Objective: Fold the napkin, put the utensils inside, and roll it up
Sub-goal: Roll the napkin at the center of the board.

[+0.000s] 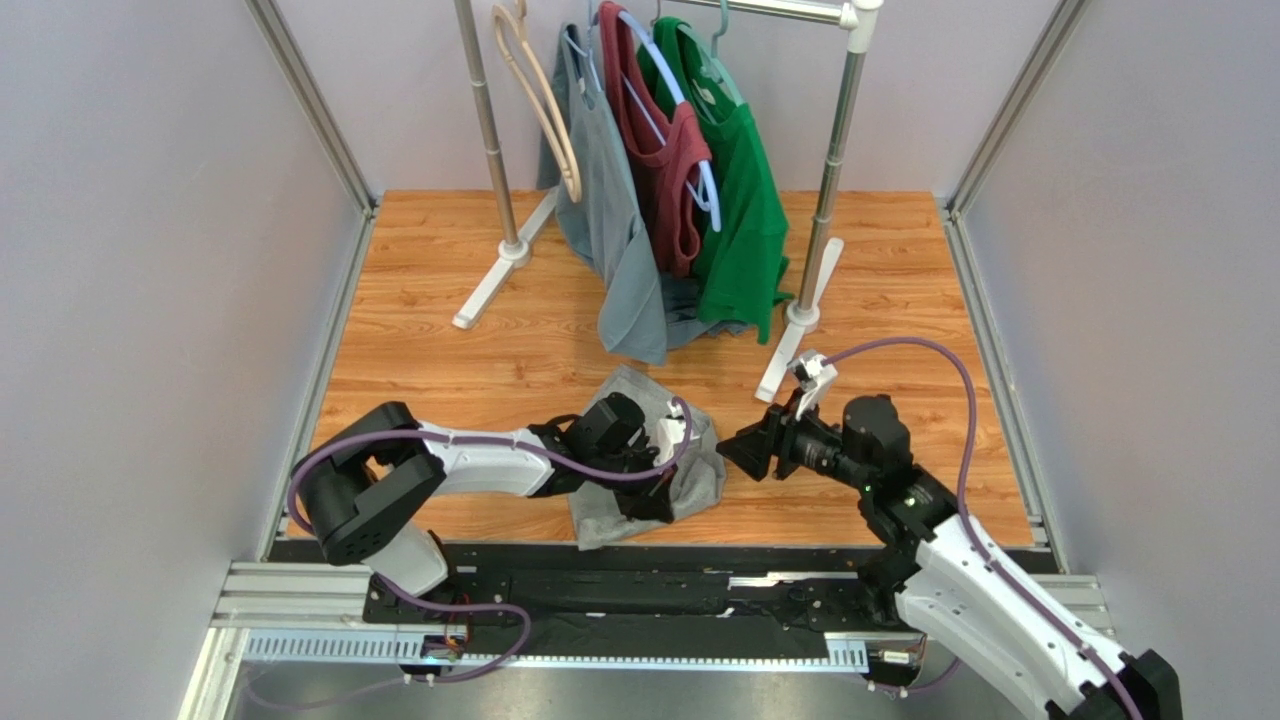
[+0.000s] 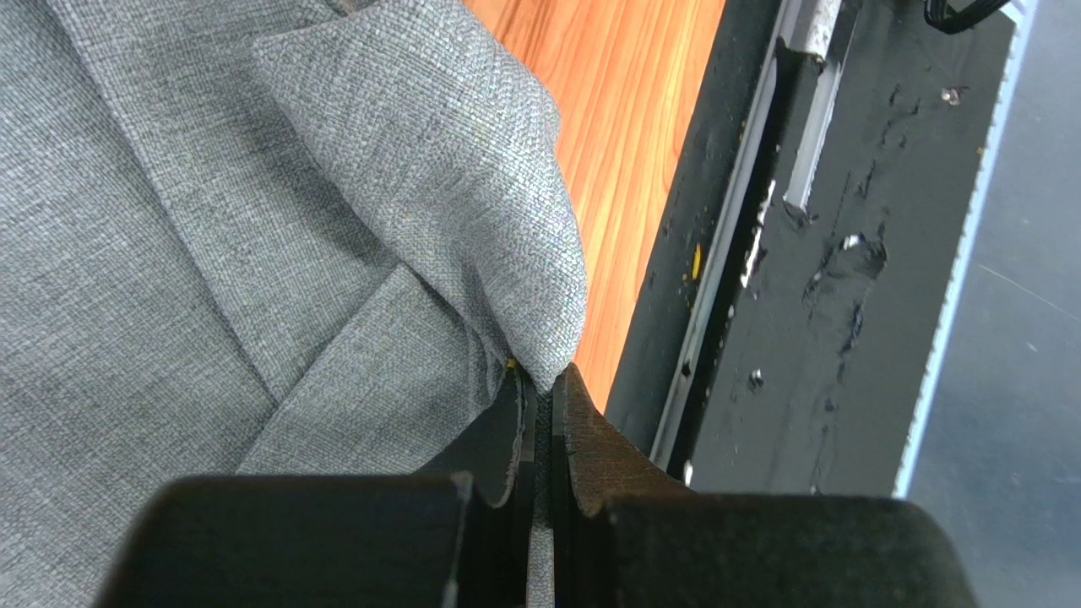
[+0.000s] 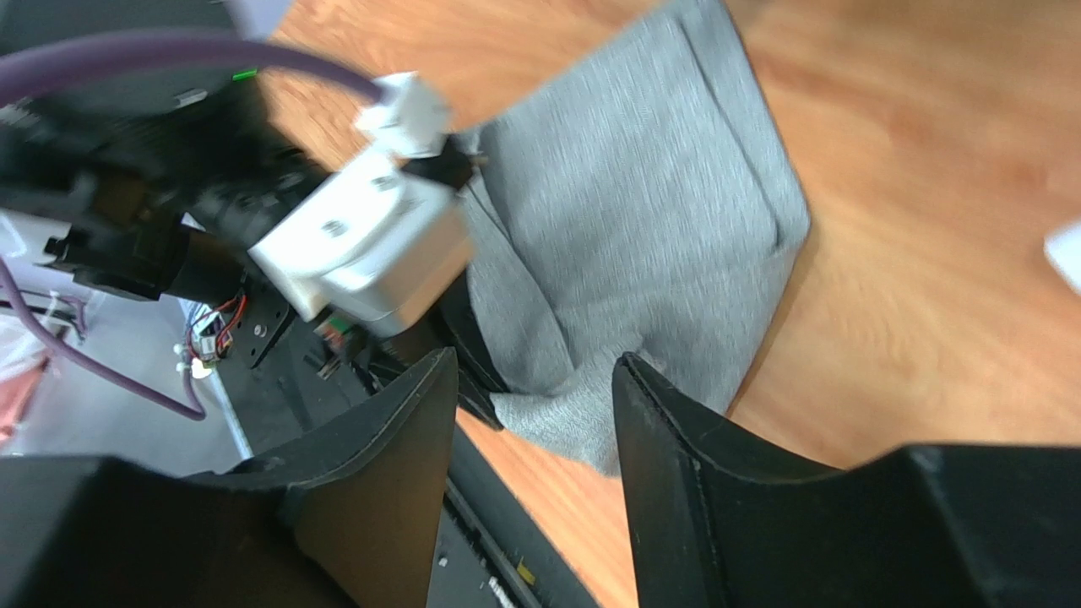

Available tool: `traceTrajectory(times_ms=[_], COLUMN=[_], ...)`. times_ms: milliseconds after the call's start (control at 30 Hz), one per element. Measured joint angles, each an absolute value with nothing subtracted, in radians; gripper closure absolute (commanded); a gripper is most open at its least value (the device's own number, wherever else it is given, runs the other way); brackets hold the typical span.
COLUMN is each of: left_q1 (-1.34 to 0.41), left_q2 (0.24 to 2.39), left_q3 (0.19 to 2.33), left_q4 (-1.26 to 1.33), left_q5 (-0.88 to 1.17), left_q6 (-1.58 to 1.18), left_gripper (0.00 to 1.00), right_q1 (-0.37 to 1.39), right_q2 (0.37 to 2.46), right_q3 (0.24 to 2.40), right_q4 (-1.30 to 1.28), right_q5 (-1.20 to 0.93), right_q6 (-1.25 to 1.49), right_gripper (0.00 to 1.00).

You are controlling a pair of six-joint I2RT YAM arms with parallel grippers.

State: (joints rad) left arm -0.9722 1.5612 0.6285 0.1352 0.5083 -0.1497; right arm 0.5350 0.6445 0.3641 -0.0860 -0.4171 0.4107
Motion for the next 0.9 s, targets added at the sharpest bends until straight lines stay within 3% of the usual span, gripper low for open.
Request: traceTrajectory(times_ms=[200,567,900], left_q1=[-0.902,-0.835,-0.829], left_q2=[1.565,1.573,1.573], left_q3=[0.631,0.638,0.643], left_q4=[0.073,0.008,-0.023], left_q5=[0.619,0.732,0.751], left_q6=[-0.155,-0.155,-0.154], left_gripper=[1.0,1.0,1.0], right_q1=[0.676,1.103,1.202], right_q2=[0.588,0.91,1.126], right_q3=[0.328,0.395,0.508], right_q4=[-0.026,-0.03,-0.025], right_q5=[-0.333,-0.135,-0.04], right_q6=[0.286,0.031,-0.161], right_gripper=[0.47,0.46,0.44])
